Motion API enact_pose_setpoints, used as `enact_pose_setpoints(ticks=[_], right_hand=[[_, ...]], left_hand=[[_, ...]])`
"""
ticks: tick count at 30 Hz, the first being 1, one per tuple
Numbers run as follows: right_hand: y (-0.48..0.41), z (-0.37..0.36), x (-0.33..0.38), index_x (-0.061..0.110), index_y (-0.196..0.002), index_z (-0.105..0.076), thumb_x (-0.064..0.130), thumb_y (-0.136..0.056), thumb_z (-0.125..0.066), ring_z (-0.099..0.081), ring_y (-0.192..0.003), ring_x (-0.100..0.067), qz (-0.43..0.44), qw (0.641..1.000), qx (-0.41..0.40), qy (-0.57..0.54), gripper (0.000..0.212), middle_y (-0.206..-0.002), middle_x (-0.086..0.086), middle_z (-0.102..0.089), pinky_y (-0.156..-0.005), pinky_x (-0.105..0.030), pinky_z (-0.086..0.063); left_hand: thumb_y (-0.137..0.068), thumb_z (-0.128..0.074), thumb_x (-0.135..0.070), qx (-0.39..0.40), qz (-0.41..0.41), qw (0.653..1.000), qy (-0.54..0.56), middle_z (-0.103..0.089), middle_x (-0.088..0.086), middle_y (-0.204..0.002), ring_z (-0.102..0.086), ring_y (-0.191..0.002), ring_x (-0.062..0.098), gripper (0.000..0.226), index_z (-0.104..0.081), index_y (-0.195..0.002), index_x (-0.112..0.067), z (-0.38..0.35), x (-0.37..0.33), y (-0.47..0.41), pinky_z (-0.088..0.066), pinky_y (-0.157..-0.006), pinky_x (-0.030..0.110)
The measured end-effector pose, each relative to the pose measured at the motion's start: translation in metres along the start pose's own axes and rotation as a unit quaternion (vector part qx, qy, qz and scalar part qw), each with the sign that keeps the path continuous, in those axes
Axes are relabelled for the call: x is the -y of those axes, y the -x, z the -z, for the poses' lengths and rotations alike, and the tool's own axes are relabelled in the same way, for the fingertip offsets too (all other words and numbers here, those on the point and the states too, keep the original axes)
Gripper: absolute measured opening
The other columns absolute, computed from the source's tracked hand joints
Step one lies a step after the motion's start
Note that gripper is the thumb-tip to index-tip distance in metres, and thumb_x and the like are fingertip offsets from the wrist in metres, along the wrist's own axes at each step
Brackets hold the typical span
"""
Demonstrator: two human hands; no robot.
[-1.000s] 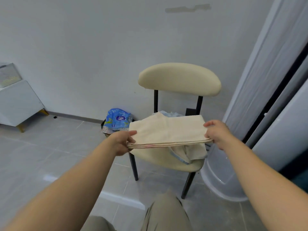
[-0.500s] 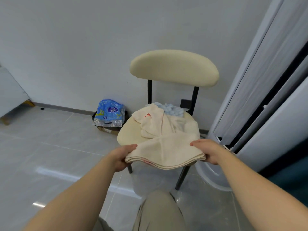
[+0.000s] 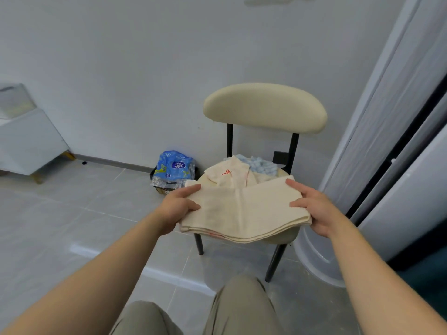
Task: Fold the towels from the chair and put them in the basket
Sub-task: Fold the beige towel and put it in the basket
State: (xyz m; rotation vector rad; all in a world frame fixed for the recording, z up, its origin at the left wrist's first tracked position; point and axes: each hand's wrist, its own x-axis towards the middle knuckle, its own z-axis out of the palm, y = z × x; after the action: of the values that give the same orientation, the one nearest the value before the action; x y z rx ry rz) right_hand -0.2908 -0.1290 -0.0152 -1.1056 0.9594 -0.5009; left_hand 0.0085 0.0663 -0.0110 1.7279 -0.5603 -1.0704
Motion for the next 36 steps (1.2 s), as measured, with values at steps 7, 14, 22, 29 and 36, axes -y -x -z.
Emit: enact_pose_setpoints(ticks=[7, 14, 22, 29, 36], right_hand=[[0.03, -0.051, 0.011, 0.04, -0.141, -0.054, -0.004, -0.083, -0.061, -0.067, -0.101, -0.026, 0.127, 0.979, -0.011, 0.159, 0.074, -0.14, 0.003, -0.054, -0.063, -0.036, -0.058], [0.064, -0.116, 0.013, 0.034, -0.148, -0.047, 0.002, -0.085, -0.054, -0.049, -0.125, 0.0, 0.225, 0.939, 0.011, 0.26, 0.072, -0.151, 0.01, -0.046, -0.098, -0.018, -0.046], [0.072, -0.146, 0.002, 0.039, -0.153, -0.037, 0.003, -0.085, -0.055, -0.058, -0.108, -0.004, 0.237, 0.932, 0.079, 0.264, 0.078, -0.153, 0.013, -0.043, -0.098, -0.026, -0.048], [0.073, -0.151, -0.002, 0.046, -0.149, -0.039, 0.004, -0.085, -0.056, -0.056, -0.073, 0.003, 0.247, 0.932, 0.097, 0.245, 0.079, -0.121, 0.013, -0.066, -0.075, -0.023, -0.054], [0.08, -0.157, 0.001, 0.033, -0.154, -0.034, -0.01, -0.088, -0.043, -0.069, -0.088, -0.029, 0.196, 0.965, 0.139, 0.107, 0.079, -0.132, -0.009, -0.061, -0.076, -0.043, -0.06]], left_hand=[[-0.08, -0.066, -0.015, -0.049, -0.108, 0.967, -0.226, -0.054, -0.001, -0.139, -0.056, -0.119, 0.019, 0.07, -0.049, -0.144, -0.039, 0.0, -0.03, 0.045, -0.048, -0.104, 0.038], [-0.088, -0.051, -0.013, -0.032, -0.174, 0.91, -0.375, -0.043, 0.001, -0.153, -0.042, -0.137, 0.02, 0.074, -0.03, -0.155, -0.032, -0.026, -0.057, 0.068, -0.038, -0.104, 0.028], [-0.088, -0.049, -0.01, -0.005, -0.189, 0.901, -0.39, -0.059, 0.014, -0.134, -0.056, -0.121, 0.025, 0.076, -0.025, -0.157, -0.031, -0.039, -0.062, 0.076, -0.039, -0.081, 0.021], [-0.101, -0.041, -0.032, -0.003, -0.191, 0.905, -0.379, -0.047, 0.004, -0.151, -0.048, -0.134, 0.02, 0.06, -0.021, -0.158, -0.032, -0.04, -0.061, 0.078, -0.04, -0.107, 0.03], [-0.086, -0.055, -0.068, 0.01, -0.209, 0.897, -0.39, -0.049, -0.002, -0.15, -0.048, -0.134, 0.016, 0.086, -0.02, -0.158, -0.034, -0.036, -0.061, 0.076, -0.041, -0.108, 0.033]])
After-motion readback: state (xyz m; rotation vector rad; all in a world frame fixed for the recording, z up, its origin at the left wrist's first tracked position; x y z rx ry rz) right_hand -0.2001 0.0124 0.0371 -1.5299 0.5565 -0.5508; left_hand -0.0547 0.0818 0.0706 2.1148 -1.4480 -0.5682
